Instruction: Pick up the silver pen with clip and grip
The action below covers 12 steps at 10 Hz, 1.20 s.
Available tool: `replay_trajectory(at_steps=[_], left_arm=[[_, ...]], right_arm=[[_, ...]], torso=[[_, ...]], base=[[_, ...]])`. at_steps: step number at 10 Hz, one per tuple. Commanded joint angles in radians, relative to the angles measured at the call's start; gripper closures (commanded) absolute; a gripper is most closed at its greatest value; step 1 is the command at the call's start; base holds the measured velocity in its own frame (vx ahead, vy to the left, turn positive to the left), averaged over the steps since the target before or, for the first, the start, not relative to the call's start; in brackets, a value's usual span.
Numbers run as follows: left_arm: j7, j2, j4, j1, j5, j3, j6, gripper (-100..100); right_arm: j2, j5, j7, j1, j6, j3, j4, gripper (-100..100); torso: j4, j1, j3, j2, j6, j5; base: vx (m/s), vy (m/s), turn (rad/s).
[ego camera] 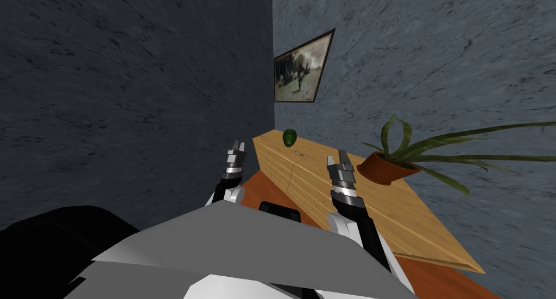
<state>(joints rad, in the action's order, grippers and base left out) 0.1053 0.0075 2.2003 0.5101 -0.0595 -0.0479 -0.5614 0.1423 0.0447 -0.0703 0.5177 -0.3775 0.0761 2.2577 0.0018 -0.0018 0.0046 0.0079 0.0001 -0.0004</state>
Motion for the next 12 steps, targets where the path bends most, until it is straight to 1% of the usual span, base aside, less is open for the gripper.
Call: replay_trajectory(at_steps=[1, 2, 3, 4, 5, 6, 7, 8, 9, 10, 11, 12], left_arm=[[0.000, 0.000, 0.000, 0.000, 0.000, 0.000, 0.000, 0], [0.000, 0.000, 0.000, 0.000, 0.000, 0.000, 0.000, 0], [0.000, 0.000, 0.000, 0.000, 0.000, 0.000, 0.000, 0], [0.000, 0.000, 0.000, 0.000, 0.000, 0.000, 0.000, 0], [0.000, 0.000, 0.000, 0.000, 0.000, 0.000, 0.000, 0], [0.000, 0.000, 0.000, 0.000, 0.000, 0.000, 0.000, 0], [0.000, 0.000, 0.000, 0.000, 0.000, 0.000, 0.000, 0], [0.000, 0.000, 0.000, 0.000, 0.000, 0.000, 0.000, 0], [0.000, 0.000, 0.000, 0.000, 0.000, 0.000, 0.000, 0], [0.000, 0.000, 0.000, 0.000, 0.000, 0.000, 0.000, 0], [0.000, 0.000, 0.000, 0.000, 0.000, 0.000, 0.000, 0], [0.000, 0.000, 0.000, 0.000, 0.000, 0.000, 0.000, 0]], right_arm=[[0.050, 0.003, -0.008, 0.002, -0.007, 0.005, -0.012, -100], [0.067, 0.003, -0.008, 0.002, -0.007, 0.005, -0.012, -100], [0.103, 0.005, -0.014, 0.003, -0.013, 0.010, -0.023, -100], [0.112, 0.005, -0.014, 0.003, -0.013, 0.010, -0.023, -100], [0.151, 0.006, -0.021, 0.004, -0.019, 0.015, -0.037, -100], [0.159, 0.006, -0.021, 0.004, -0.019, 0.015, -0.037, -100], [0.199, 0.006, -0.028, 0.006, -0.026, 0.020, -0.053, -100], [0.209, 0.006, -0.028, 0.006, -0.026, 0.020, -0.053, -100], [0.248, 0.005, -0.036, 0.007, -0.032, 0.025, -0.073, -100], [0.261, 0.005, -0.036, 0.007, -0.032, 0.025, -0.073, -100], [0.301, 0.004, -0.044, 0.009, -0.039, 0.031, -0.096, -100], [0.315, 0.004, -0.044, 0.009, -0.039, 0.031, -0.096, -100]], torso=[[0.000, 0.000, 0.000, 0.000, 0.000, 0.000], [0.000, -0.001, 0.001, 0.002, 0.000, 0.000], [0.000, 0.000, 0.001, 0.001, 0.000, 0.000], [0.000, 0.003, 0.001, 0.001, 0.000, 0.000], [0.000, 0.003, 0.000, 0.000, 0.000, 0.001], [0.000, 0.002, 0.000, 0.001, 0.000, 0.000], [0.000, 0.002, 0.000, -0.001, 0.000, 0.000], [0.000, 0.002, 0.000, 0.000, 0.000, 0.000], [0.000, 0.001, 0.000, -0.001, 0.000, 0.000], [0.000, 0.001, 0.000, 0.000, 0.000, 0.000], [0.000, 0.002, -0.001, -0.002, 0.000, 0.000], [0.000, 0.002, -0.001, -0.002, 0.000, 0.000]], base=[[-0.153, -0.047, -0.015], [-0.127, -0.018, 0.001], [-0.134, 0.024, -0.001], [-0.115, 0.027, -0.005], [-0.126, 0.005, 0.004], [-0.100, 0.002, 0.007], [-0.120, 0.001, 0.018], [-0.106, -0.007, 0.006], [-0.114, 0.000, 0.027], [-0.090, 0.004, 0.014], [-0.093, 0.016, 0.038], [-0.077, 0.013, 0.016]])
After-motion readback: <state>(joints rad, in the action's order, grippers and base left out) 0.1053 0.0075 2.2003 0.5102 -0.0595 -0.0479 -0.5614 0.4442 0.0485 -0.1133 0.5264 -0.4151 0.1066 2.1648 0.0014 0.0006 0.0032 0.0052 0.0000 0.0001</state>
